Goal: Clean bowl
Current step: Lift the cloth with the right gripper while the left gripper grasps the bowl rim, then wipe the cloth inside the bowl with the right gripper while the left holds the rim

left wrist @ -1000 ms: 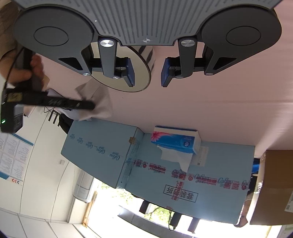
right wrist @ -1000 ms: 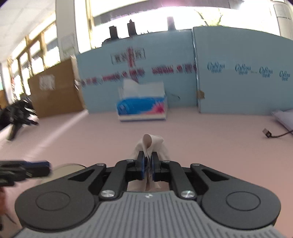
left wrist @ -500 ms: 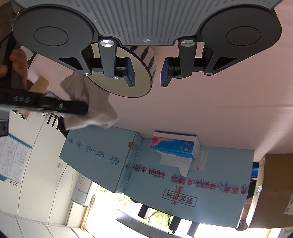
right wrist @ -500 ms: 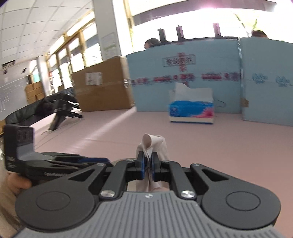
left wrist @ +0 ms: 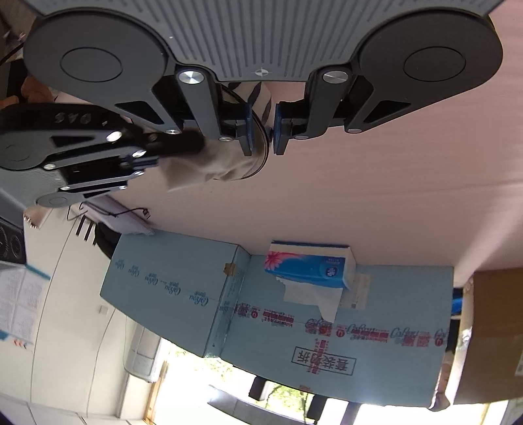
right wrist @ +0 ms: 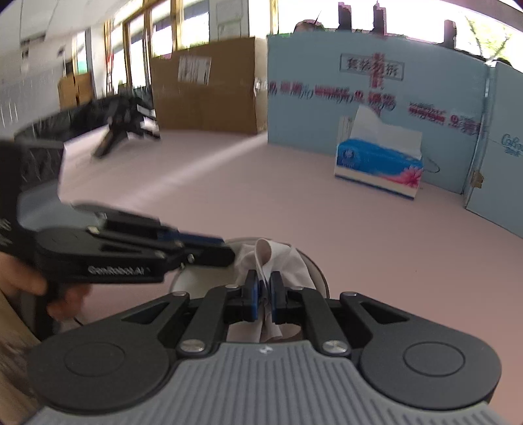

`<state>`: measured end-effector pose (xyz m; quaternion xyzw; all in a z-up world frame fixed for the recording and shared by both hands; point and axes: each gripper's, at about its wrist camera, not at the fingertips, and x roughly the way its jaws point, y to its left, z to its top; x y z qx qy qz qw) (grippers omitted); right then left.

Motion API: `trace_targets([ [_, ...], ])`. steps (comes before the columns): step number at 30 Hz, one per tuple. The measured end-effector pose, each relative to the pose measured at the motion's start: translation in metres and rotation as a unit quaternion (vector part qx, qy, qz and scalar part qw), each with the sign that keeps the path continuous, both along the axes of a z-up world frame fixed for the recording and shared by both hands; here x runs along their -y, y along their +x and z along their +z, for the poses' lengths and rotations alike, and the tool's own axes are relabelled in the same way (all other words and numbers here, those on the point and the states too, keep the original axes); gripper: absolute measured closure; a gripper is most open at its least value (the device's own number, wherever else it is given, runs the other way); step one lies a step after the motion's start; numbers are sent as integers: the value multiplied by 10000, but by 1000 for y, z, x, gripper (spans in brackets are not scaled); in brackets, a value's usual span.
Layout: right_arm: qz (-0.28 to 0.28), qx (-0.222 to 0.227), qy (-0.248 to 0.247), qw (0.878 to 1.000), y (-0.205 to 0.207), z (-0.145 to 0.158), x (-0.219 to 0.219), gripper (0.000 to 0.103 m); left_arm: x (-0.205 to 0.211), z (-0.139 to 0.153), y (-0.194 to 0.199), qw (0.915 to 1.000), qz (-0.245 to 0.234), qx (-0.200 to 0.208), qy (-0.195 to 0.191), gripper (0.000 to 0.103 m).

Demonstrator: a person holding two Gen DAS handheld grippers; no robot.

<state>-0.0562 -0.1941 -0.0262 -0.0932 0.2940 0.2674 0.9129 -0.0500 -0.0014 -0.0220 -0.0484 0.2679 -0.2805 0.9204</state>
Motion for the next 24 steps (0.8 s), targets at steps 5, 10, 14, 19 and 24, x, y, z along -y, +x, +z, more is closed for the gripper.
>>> trace_targets([
  [5,50,-234,-566,9981,18,-6,-4,95,1,0,11,9999,-145,-9,-1,91],
  [10,236,-573,-741,9953,35,-14,-10,95,3,-2,17,9997,-255,-24,-31,92],
  [14,429,-771,-659,9939,43,-14,-12,92,3,-4,18,9996,-270,-26,-52,92],
  [19,726,-954,-610,9909,44,-14,-14,90,3,-6,19,9996,-283,-33,-58,92],
  [24,984,-1187,-456,9870,42,-14,-14,90,4,-5,18,9996,-286,-28,-48,92],
])
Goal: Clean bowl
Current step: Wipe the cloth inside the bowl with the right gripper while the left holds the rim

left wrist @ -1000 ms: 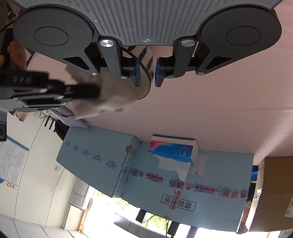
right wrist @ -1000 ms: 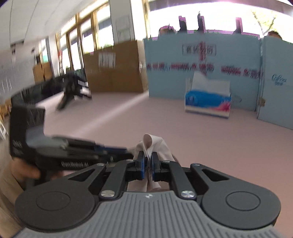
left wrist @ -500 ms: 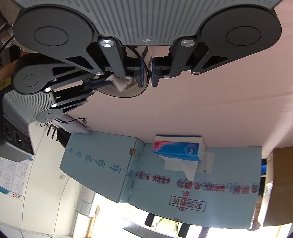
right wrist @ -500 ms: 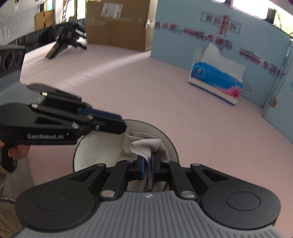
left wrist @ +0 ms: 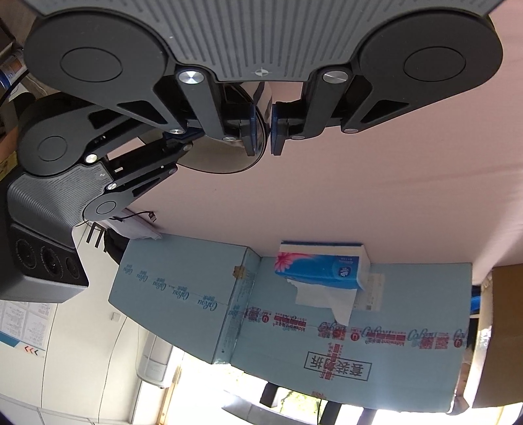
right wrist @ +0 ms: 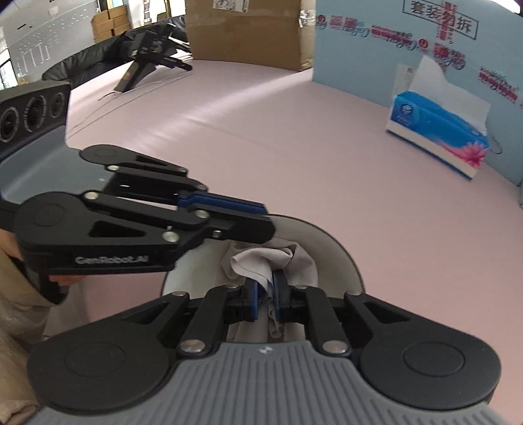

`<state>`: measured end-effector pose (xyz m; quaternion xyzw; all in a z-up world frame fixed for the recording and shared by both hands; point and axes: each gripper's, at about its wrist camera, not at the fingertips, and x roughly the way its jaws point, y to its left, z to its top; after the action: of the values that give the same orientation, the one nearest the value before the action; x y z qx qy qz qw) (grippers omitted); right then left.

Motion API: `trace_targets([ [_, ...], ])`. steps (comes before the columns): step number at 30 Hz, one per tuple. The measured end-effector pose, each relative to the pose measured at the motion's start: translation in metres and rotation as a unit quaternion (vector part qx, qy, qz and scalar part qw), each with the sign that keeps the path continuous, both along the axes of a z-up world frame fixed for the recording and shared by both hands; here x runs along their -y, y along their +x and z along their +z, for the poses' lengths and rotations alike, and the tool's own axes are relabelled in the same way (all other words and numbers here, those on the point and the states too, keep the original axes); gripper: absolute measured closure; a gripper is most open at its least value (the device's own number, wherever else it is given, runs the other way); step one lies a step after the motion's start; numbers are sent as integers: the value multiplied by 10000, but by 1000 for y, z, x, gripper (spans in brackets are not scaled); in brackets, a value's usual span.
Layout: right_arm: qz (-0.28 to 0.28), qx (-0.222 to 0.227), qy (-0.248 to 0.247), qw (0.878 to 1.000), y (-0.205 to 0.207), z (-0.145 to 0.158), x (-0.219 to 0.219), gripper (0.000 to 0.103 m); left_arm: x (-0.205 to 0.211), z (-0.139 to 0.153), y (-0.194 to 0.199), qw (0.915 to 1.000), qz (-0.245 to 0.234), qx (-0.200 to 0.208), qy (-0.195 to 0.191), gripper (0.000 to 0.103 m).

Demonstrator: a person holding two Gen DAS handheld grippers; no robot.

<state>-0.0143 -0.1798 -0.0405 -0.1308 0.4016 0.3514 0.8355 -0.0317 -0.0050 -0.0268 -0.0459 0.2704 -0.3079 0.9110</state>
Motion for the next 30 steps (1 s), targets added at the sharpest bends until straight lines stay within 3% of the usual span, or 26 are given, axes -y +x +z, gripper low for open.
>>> trace_targets([
  [9,473,-598,-107,9970,-3,5,-4,91,2,-1,1,10000,-33,31,40,91],
  [15,672,-672,-728,9928,-4,8,-8,94,4,-2,0,9999,-54,79,82,91],
  [23,730,28,-1823,9805,-16,4,-18,94,2,-5,1,9999,-105,111,35,90],
  [30,414,539,-1840,9806,-18,-5,-11,95,1,-5,1,9999,-123,119,1,89],
])
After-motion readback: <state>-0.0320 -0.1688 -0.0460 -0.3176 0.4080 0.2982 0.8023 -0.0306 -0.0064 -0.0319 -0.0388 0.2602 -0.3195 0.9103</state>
